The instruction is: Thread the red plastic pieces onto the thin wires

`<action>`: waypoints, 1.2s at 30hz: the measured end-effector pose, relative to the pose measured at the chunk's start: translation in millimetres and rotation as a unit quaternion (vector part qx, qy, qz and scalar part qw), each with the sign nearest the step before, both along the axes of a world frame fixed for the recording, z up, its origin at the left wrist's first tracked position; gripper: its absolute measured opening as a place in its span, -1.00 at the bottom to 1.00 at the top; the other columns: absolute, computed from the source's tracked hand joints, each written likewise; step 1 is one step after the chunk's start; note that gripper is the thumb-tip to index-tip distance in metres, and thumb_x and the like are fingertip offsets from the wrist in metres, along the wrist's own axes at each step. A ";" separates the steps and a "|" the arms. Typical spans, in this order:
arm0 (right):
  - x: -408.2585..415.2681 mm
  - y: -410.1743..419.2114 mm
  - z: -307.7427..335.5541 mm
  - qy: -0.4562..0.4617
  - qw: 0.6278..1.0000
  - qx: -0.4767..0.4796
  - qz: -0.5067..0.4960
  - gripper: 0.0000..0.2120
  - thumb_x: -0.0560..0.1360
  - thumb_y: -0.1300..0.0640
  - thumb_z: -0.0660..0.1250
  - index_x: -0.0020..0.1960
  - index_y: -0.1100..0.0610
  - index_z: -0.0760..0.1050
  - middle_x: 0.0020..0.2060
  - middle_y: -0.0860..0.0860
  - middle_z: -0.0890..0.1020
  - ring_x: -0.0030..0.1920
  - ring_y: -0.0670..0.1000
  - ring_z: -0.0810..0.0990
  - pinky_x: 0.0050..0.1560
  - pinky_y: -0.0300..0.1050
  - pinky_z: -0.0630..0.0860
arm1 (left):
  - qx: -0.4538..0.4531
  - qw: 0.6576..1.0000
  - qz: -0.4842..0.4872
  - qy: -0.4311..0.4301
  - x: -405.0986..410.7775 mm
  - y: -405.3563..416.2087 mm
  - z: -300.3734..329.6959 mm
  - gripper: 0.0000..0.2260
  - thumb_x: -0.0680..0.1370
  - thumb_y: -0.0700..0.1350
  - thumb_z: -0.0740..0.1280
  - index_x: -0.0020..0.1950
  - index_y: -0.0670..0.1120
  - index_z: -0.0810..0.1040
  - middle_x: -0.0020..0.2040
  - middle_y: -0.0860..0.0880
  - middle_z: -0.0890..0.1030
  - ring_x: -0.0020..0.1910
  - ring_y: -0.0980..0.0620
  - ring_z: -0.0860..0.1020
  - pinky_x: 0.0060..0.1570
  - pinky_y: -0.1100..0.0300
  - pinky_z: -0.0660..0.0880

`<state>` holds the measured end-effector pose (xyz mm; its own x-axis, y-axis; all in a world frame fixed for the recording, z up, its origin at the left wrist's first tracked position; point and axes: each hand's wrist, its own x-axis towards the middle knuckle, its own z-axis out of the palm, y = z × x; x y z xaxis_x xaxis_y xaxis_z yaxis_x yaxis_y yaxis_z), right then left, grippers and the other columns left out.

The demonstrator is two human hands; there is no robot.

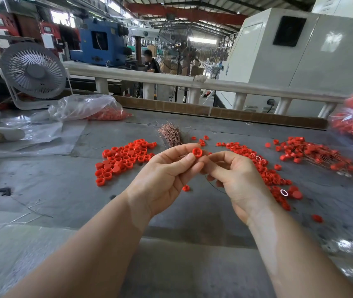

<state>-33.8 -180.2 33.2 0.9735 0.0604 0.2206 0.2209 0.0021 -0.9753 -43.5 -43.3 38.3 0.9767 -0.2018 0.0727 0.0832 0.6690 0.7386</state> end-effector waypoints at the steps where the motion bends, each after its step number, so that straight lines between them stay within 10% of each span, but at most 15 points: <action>1: -0.4 -0.1 0.2 0.004 1.000 0.000 0.000 -0.81 0.23 0.02 0.44 -0.25 0.10 0.54 -0.43 -0.06 0.60 -0.46 -0.23 0.46 -0.41 -0.46 0.36 | 0.001 1.000 0.000 -0.002 0.2 -0.1 -0.2 -0.82 0.33 -0.32 0.28 -0.27 -0.18 0.69 -0.20 -0.16 0.67 -0.25 0.05 0.66 -0.24 0.32 0.59; 17: 3.5 1.8 -11.4 -0.097 0.932 -0.334 -0.101 -0.75 0.43 0.27 0.38 -0.32 -0.01 0.47 -0.37 -0.13 0.57 -0.26 -0.04 0.56 -0.13 -0.10 0.52 | 0.122 0.983 0.128 0.054 8.2 1.8 -11.7 -0.84 0.53 -0.39 0.23 -0.15 -0.22 0.56 -0.34 -0.09 0.63 -0.39 0.11 0.61 -0.30 0.31 0.59; 36: 0.6 3.3 -10.5 -0.088 0.920 -0.365 -0.111 -0.81 0.44 0.21 0.39 -0.27 -0.02 0.49 -0.31 -0.11 0.58 -0.20 -0.02 0.55 -0.10 -0.06 0.52 | 0.253 0.954 0.158 0.021 9.6 0.4 -17.9 -0.83 0.52 -0.41 0.24 -0.16 -0.19 0.54 -0.28 -0.12 0.58 -0.39 0.11 0.57 -0.30 0.33 0.57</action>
